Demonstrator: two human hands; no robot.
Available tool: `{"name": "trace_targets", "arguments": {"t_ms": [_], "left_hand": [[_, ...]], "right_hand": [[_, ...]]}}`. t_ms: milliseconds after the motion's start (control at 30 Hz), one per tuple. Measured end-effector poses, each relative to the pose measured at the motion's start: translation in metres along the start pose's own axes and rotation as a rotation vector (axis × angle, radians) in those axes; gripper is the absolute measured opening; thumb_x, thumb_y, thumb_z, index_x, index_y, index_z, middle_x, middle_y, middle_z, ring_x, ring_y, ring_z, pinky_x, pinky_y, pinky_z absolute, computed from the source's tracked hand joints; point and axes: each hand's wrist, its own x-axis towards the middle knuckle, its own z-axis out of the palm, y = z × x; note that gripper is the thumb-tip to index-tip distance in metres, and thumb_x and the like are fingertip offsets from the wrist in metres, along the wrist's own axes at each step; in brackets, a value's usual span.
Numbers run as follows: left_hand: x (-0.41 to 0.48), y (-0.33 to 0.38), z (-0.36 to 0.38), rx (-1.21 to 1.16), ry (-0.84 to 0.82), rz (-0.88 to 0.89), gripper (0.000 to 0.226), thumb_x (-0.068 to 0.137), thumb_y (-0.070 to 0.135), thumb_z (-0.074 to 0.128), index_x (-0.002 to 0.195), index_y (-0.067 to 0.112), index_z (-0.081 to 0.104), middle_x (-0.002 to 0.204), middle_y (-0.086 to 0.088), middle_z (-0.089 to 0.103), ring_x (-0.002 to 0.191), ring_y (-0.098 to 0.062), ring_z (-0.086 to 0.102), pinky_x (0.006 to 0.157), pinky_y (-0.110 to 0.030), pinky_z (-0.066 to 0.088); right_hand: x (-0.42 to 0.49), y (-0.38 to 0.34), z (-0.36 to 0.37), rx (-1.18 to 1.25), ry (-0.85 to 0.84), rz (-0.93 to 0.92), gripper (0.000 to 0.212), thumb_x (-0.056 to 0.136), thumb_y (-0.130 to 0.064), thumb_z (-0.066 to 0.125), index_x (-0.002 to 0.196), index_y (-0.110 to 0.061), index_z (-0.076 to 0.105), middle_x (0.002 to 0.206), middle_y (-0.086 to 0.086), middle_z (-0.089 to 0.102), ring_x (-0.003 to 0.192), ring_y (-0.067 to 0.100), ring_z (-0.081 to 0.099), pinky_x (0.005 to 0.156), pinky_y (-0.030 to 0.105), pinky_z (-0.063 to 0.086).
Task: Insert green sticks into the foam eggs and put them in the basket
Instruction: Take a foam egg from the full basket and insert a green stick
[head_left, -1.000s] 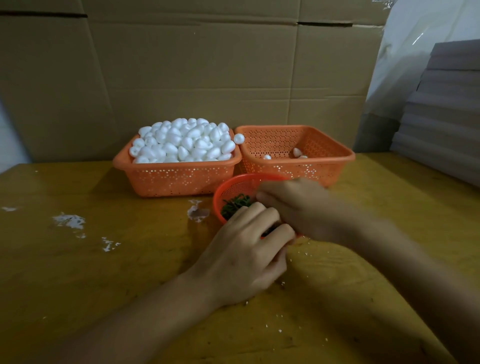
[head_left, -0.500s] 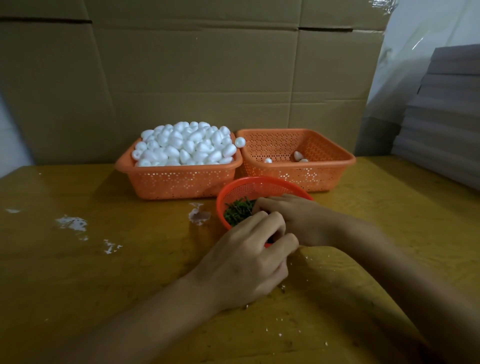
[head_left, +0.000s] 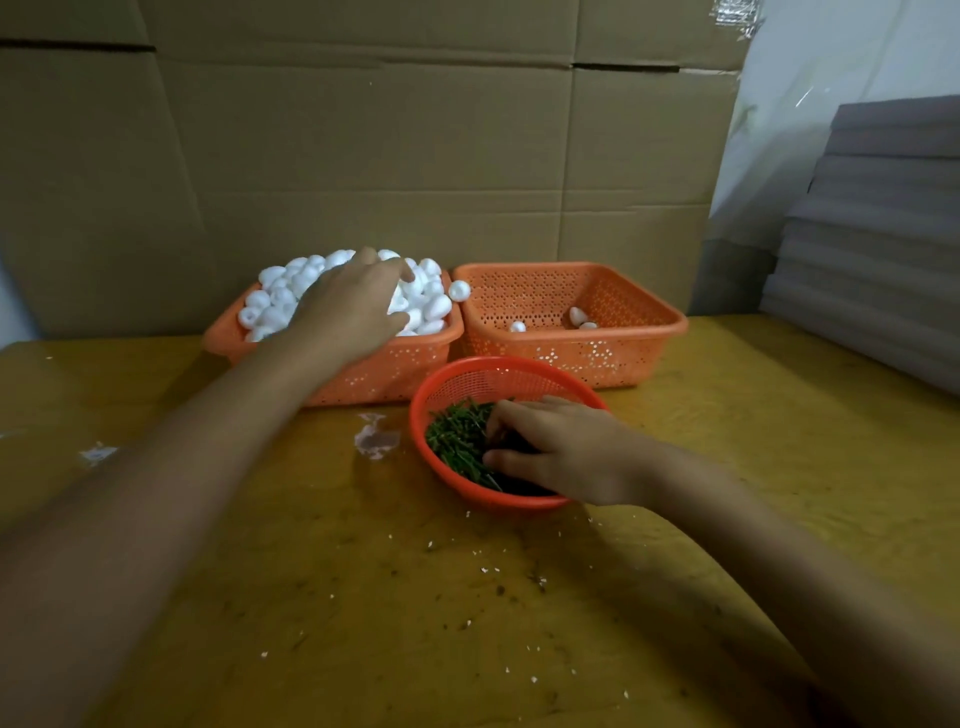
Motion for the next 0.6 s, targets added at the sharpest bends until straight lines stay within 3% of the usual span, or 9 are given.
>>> {"name": "trace_targets", "arguments": {"t_ms": [133, 333, 500, 600], "left_hand": [[0.009, 0.0, 0.003, 0.107, -0.056, 0.097, 0.03, 0.102, 0.04, 0.058, 0.127, 0.028, 0.069, 0.128, 0.001, 0.059, 0.124, -0.024, 0.047, 0.107, -0.042, 0.027], [0.012, 0.001, 0.002, 0.083, -0.067, 0.022, 0.036, 0.095, 0.056, 0.062, 0.118, 0.03, 0.07, 0.126, 0.006, 0.056, 0.128, -0.022, 0.047, 0.114, -0.046, 0.03], [0.006, 0.0, 0.003, -0.029, 0.024, -0.038, 0.022, 0.094, 0.029, 0.064, 0.114, 0.021, 0.071, 0.116, -0.002, 0.064, 0.123, -0.029, 0.053, 0.11, -0.045, 0.033], [0.0, -0.004, 0.002, -0.184, 0.136, -0.085, 0.024, 0.097, 0.02, 0.061, 0.116, 0.015, 0.074, 0.118, -0.01, 0.071, 0.114, -0.034, 0.062, 0.097, -0.043, 0.045]], "right_hand": [[-0.001, 0.001, 0.001, 0.008, 0.003, -0.001, 0.029, 0.105, -0.051, 0.048, 0.12, -0.026, 0.053, 0.121, -0.005, 0.062, 0.118, 0.019, 0.052, 0.1, 0.045, 0.044], [-0.001, 0.0, 0.001, 0.015, 0.001, -0.006, 0.029, 0.105, -0.05, 0.049, 0.12, -0.025, 0.054, 0.119, -0.005, 0.062, 0.116, 0.019, 0.052, 0.099, 0.045, 0.044], [-0.002, 0.0, 0.0, 0.012, -0.005, -0.008, 0.028, 0.106, -0.048, 0.049, 0.12, -0.024, 0.053, 0.12, -0.005, 0.061, 0.116, 0.019, 0.052, 0.1, 0.042, 0.043], [-0.003, 0.0, 0.0, 0.013, -0.024, -0.023, 0.025, 0.108, -0.044, 0.047, 0.123, -0.025, 0.052, 0.123, -0.005, 0.059, 0.119, 0.017, 0.05, 0.101, 0.039, 0.041]]}}
